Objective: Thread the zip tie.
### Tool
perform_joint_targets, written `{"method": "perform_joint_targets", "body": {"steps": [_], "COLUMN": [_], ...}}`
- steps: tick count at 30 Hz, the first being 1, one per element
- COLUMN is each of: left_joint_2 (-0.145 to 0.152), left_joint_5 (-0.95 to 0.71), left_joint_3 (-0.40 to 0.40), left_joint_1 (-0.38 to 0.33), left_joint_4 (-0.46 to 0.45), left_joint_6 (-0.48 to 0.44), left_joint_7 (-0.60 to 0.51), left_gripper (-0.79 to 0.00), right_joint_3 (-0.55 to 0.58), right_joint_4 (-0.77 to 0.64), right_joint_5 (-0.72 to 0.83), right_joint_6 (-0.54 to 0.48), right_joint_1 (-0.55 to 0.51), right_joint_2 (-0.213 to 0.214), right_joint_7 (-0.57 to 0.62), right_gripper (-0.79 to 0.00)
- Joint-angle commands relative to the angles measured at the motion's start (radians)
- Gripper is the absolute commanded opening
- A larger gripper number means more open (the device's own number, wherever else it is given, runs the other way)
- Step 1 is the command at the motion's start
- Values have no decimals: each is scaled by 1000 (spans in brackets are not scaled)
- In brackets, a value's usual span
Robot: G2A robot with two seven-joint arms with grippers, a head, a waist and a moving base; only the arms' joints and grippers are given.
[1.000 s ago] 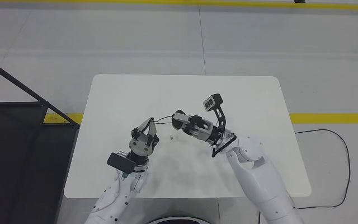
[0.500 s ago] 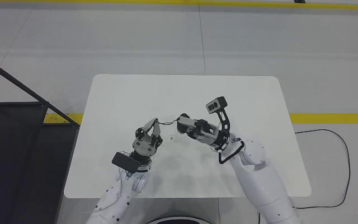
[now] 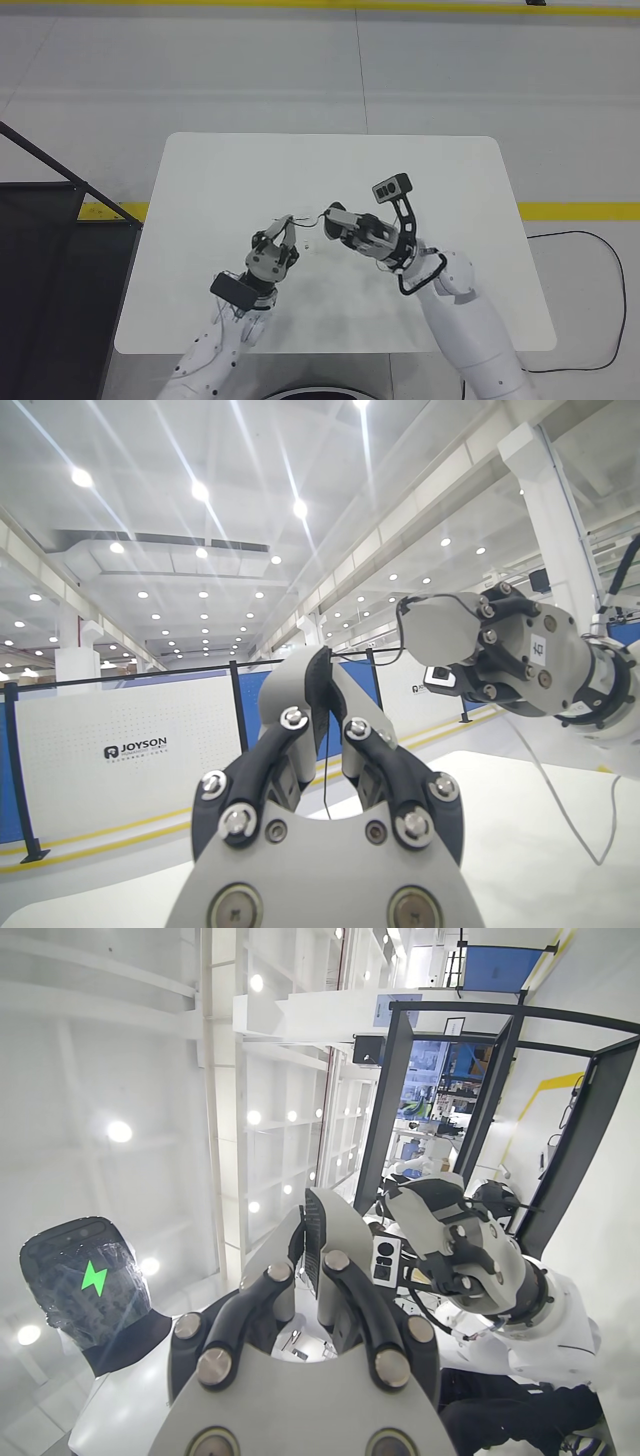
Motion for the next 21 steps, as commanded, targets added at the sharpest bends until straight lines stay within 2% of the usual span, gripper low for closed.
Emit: {"method": "perform_joint_targets", "body": {"steps": [1,10,21], "left_joint_2": [-2,-10,-20], "left_joint_5": [2,5,-34], "left_joint_3": [6,35,66], "left_joint_1": [-3,-14,-28], "left_joint_4": [3,15,35], "left_joint_6": [-1,-8,-75], "left_joint_7": [0,-2,-3], "left_gripper": [-785,-785,-785], "right_joint_3": [2,4,14], "right_joint_4": [0,9,3], "right_joint_5": [13,59,123], "right_joint_6": [-14,-22,-54], "right_joint_1": [-3,-6,-16], "right_joint_2": [0,-2,-5], "right_joint_7": [14,76,118], "right_gripper": [-785,-785,-785]}}
